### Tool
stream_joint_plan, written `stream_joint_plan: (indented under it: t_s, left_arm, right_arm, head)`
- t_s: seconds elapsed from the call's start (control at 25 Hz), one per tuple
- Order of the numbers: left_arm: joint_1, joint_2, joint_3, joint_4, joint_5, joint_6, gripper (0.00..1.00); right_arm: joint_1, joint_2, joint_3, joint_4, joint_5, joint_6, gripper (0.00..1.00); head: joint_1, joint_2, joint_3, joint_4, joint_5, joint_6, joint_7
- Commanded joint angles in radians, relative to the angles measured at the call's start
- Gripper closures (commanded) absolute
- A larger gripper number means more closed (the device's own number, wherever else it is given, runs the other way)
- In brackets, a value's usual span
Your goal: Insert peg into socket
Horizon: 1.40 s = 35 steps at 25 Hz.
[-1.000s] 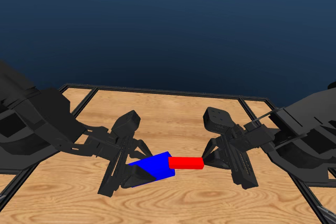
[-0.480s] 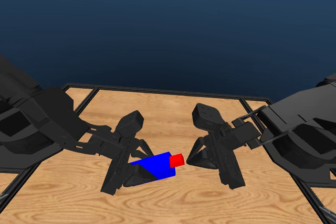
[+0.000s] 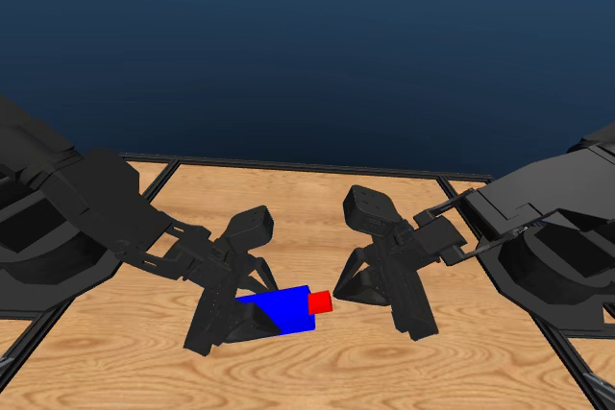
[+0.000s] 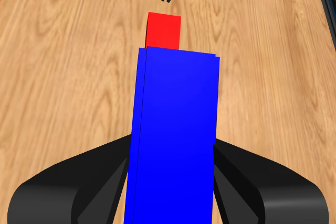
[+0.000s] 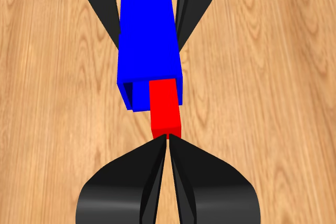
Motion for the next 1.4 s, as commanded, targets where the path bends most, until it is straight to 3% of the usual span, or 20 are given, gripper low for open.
stream_joint_plan:
  t_s: [0.04,0.28,0.32,0.36,0.4,0.48,0.76,0.84,1.08,1.24,1.28,1.4]
  left_arm:
    - [0.014,-0.024,-0.039,0.066,0.065,-0.058,1.0]
    - [0.025,-0.037,-0.055,0.135,0.11,-0.128,1.0]
    - [0.025,-0.042,-0.087,0.157,0.165,-0.12,1.0]
    - [0.023,-0.041,-0.057,0.161,0.123,-0.156,1.0]
    - [0.025,-0.045,-0.084,0.18,0.172,-0.164,1.0]
    - [0.023,-0.048,-0.068,0.196,0.17,-0.193,1.0]
    - [0.019,-0.056,-0.073,0.255,0.208,-0.267,1.0]
    - [0.018,-0.067,-0.099,0.287,0.245,-0.296,1.0]
    - [0.012,-0.068,-0.095,0.357,0.284,-0.382,1.0]
    - [0.006,-0.067,-0.091,0.401,0.319,-0.44,1.0]
    - [0.004,-0.087,-0.111,0.411,0.316,-0.457,1.0]
    - [0.002,-0.076,-0.088,0.449,0.348,-0.506,1.0]
  right_arm:
    - [-0.005,0.0,-0.03,0.016,-0.072,-0.026,1.0]
    - [-0.01,0.058,-0.04,0.056,-0.162,-0.063,1.0]
    - [-0.01,0.06,-0.043,0.076,-0.174,-0.084,1.0]
    - [-0.01,0.073,-0.048,0.071,-0.182,-0.079,1.0]
    - [-0.009,0.075,-0.048,0.087,-0.194,-0.1,1.0]
    - [-0.01,0.081,-0.048,0.072,-0.197,-0.081,1.0]
    - [-0.016,0.092,-0.047,0.133,-0.231,-0.148,1.0]
    - [-0.016,0.101,-0.047,0.139,-0.249,-0.155,1.0]
    - [-0.018,0.12,-0.058,0.158,-0.275,-0.179,1.0]
    - [-0.019,0.12,-0.042,0.179,-0.296,-0.189,1.0]
    - [-0.019,0.11,-0.031,0.185,-0.296,-0.191,1.0]
    - [-0.029,0.069,0.04,0.204,-0.305,-0.17,1.0]
  head:
    - [-0.007,0.004,-0.018,0.0,-0.013,0.004,0.006]
    - [-0.01,0.007,-0.019,0.0,-0.014,0.007,0.009]
    - [-0.01,0.007,-0.019,0.0,-0.014,0.007,0.009]
    - [-0.009,0.007,-0.019,0.0,-0.015,0.007,0.009]
    - [-0.008,0.007,-0.019,0.0,-0.014,0.007,0.009]
    - [-0.006,0.007,-0.019,0.001,-0.014,0.007,0.007]
    - [0.001,0.006,-0.019,0.002,-0.015,0.005,0.001]
    - [0.002,0.005,-0.019,0.002,-0.016,0.005,-0.001]
    - [0.003,0.005,-0.019,0.002,-0.018,0.004,-0.002]
    - [0.005,0.004,-0.019,0.003,-0.019,0.005,-0.002]
    - [0.005,0.004,-0.019,0.003,-0.02,0.005,-0.003]
    - [0.008,0.002,-0.02,0.004,-0.024,0.005,-0.005]
